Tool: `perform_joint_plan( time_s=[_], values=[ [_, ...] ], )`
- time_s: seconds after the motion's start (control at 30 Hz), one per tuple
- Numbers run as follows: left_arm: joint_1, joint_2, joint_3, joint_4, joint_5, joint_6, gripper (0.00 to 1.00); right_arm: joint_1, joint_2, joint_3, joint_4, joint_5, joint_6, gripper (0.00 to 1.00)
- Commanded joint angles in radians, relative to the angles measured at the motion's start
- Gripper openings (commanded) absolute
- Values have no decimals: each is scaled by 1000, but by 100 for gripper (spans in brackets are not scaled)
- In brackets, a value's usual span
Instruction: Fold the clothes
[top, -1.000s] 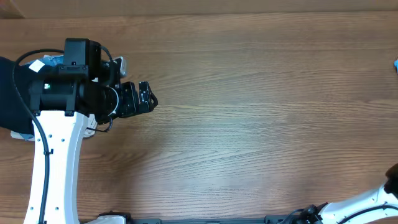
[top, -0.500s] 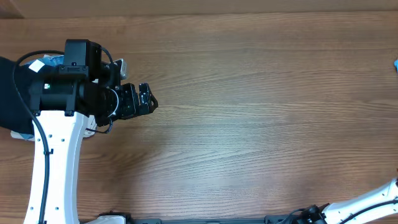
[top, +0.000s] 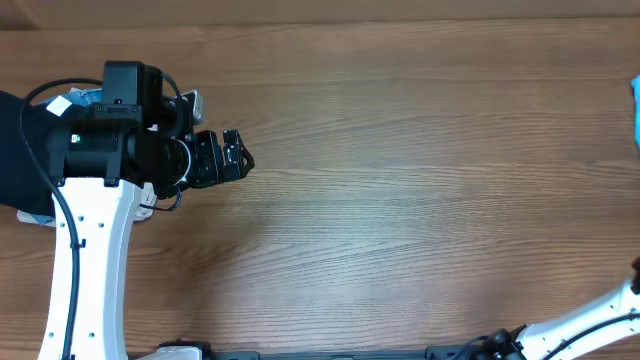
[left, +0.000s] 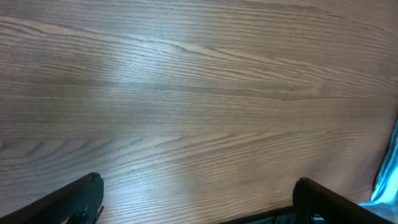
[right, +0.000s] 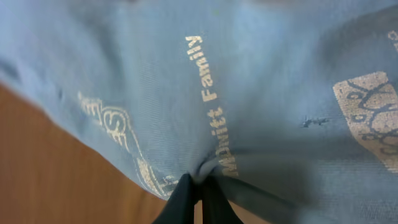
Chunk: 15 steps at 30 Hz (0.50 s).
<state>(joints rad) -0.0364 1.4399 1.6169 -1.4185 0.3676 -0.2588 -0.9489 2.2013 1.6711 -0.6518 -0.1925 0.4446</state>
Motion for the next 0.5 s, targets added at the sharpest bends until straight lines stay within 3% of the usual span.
perform_joint_plan(
  time_s=[0.0,0.1,0.47],
  values=[
    [10,-15,24,-6,19,-11,100,117,-40,25,-19,-126,0,4],
    [10,-15,24,6,18,-10,100,235,-54,25,-63,-259,-4,4],
    [10,-15,24,31,11,-6,100,818,-53,24,-211,-308,-153,4]
  ],
)
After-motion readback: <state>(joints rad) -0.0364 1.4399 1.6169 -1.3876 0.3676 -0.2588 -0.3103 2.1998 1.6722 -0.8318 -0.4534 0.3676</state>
